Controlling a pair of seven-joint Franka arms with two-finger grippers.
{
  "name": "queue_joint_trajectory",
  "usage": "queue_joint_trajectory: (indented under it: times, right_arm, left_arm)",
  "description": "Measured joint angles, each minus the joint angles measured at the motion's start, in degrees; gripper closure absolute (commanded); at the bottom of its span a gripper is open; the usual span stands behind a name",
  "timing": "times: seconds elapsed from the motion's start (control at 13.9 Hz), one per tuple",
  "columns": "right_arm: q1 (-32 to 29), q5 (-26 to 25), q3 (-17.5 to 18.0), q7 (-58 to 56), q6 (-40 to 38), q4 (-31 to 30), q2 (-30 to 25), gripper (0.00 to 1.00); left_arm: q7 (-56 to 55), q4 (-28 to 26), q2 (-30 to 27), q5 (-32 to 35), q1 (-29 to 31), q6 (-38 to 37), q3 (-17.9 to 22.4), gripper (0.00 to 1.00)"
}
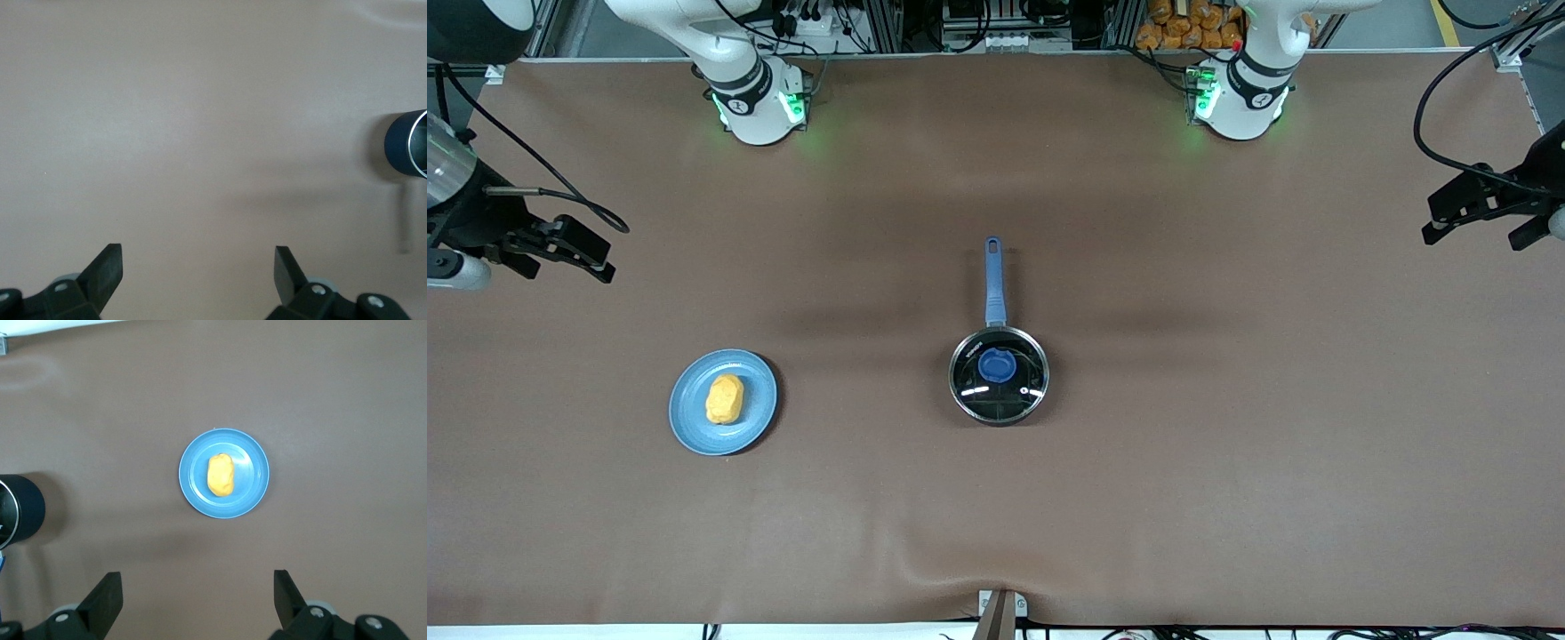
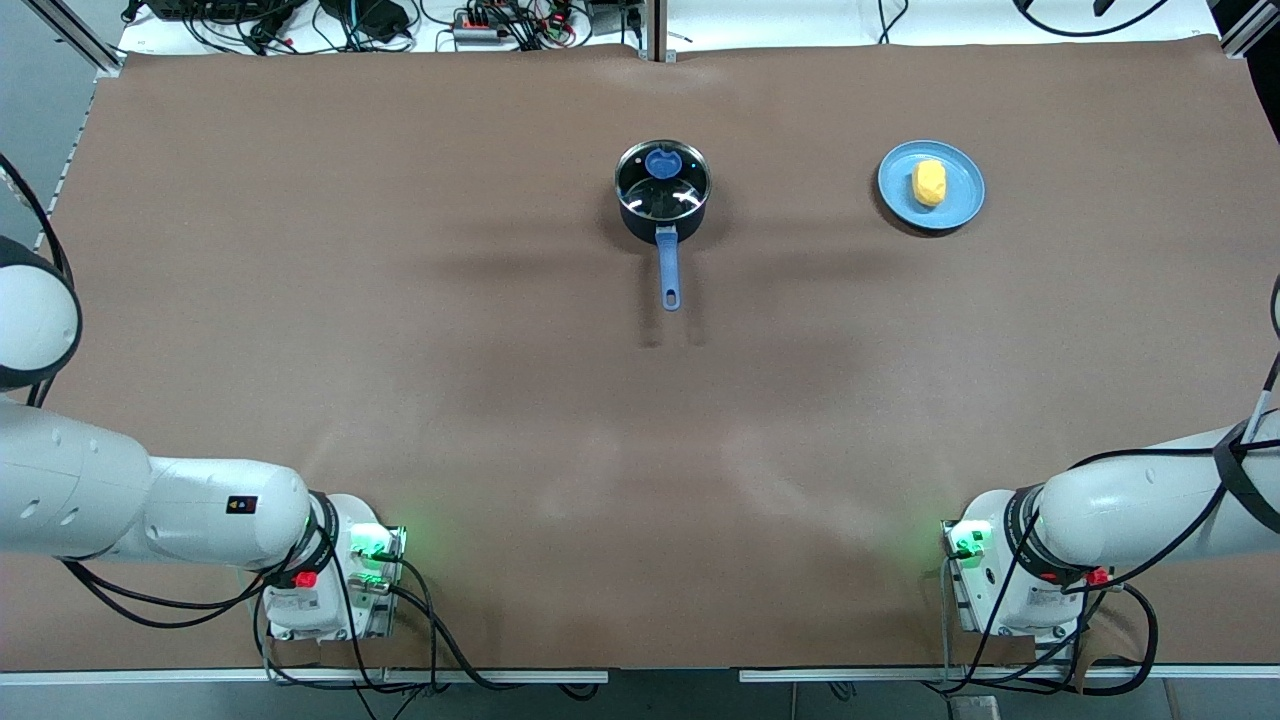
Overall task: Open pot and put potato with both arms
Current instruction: 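Reach the right gripper to the potato while the left gripper reaches the lid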
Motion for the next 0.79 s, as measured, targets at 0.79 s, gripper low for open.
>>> queue_joint_trajectory:
  times: [0.79]
  right_arm:
    - [1.3, 0.0, -0.1, -0.7, 15.9, -1.9, 20.4, 0.0]
  left_arm:
    - [0.0, -1.5, -1.5, 0.0, 0.3, 0.0, 0.0, 0.0]
